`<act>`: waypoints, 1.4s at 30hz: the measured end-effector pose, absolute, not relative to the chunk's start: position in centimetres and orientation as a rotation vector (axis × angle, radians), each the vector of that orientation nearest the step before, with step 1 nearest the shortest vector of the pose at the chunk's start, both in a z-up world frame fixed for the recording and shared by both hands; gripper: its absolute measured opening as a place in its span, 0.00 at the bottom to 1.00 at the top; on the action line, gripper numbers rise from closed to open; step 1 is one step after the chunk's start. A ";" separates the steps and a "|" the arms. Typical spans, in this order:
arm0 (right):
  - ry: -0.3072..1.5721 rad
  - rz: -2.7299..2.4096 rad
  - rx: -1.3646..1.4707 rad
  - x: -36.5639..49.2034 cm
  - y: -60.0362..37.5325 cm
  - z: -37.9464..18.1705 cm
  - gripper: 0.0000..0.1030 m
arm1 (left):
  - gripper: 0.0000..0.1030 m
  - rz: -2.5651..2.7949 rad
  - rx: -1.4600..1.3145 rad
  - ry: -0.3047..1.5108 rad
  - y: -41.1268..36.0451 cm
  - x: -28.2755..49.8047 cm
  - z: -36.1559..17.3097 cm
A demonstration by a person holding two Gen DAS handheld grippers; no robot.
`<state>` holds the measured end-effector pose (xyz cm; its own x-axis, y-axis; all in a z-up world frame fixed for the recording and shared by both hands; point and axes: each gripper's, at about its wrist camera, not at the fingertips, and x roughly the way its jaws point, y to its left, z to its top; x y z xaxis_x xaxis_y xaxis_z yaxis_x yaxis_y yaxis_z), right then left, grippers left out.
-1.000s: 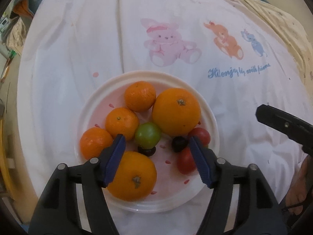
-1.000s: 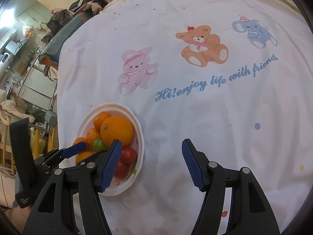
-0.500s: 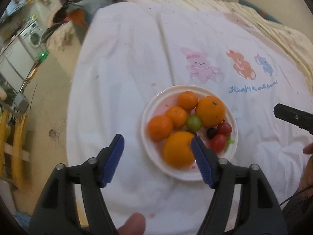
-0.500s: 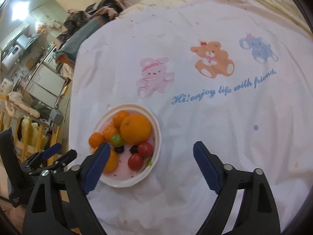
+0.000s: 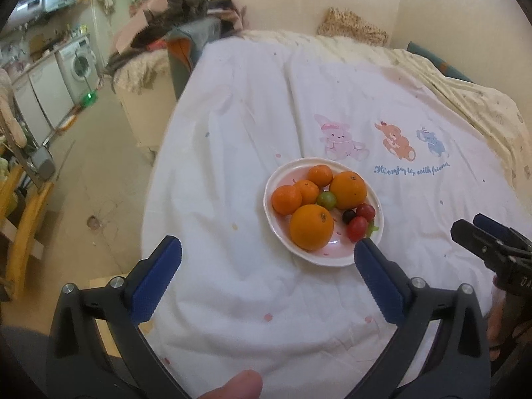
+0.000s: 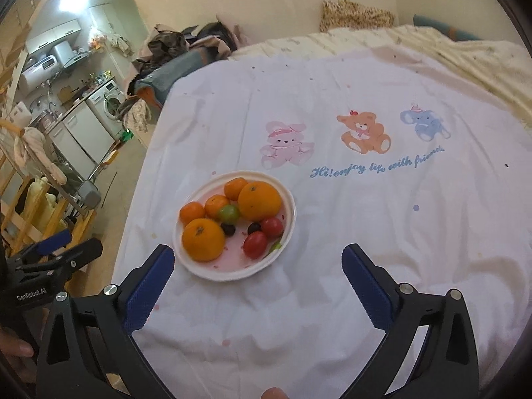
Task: Organize fruits
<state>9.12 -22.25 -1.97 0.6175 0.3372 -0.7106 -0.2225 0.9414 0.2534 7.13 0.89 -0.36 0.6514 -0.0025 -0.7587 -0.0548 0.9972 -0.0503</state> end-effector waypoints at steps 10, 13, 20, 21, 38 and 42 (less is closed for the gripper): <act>0.759 0.254 0.100 3.5 -22.0 -1.3 1.00 | 0.99 0.024 -0.084 0.792 0.6 1.8 0.4; 0.739 0.230 0.076 2.5 -21.5 -1.5 1.00 | 0.99 0.038 -0.088 0.734 0.6 0.8 0.9; 0.704 0.217 0.021 1.8 -20.4 -1.4 1.00 | 0.99 0.033 -0.119 0.747 0.9 1.4 0.2; 0.697 0.211 0.010 1.8 -20.3 -1.4 1.00 | 0.99 0.031 -0.124 0.750 1.0 1.4 0.1; 0.686 0.211 -0.019 1.8 -19.8 -1.3 1.00 | 1.00 0.030 -0.123 0.767 0.9 1.0 -0.3; 0.688 0.204 -0.011 2.0 -19.7 -1.4 1.00 | 1.00 0.034 -0.124 0.763 1.0 1.0 -0.2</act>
<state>1.96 -19.71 -1.38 0.7534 0.1838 -0.6313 -0.1909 0.9799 0.0575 0.95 1.04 -0.24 0.7227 -0.0141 -0.6910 -0.0758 0.9921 -0.0995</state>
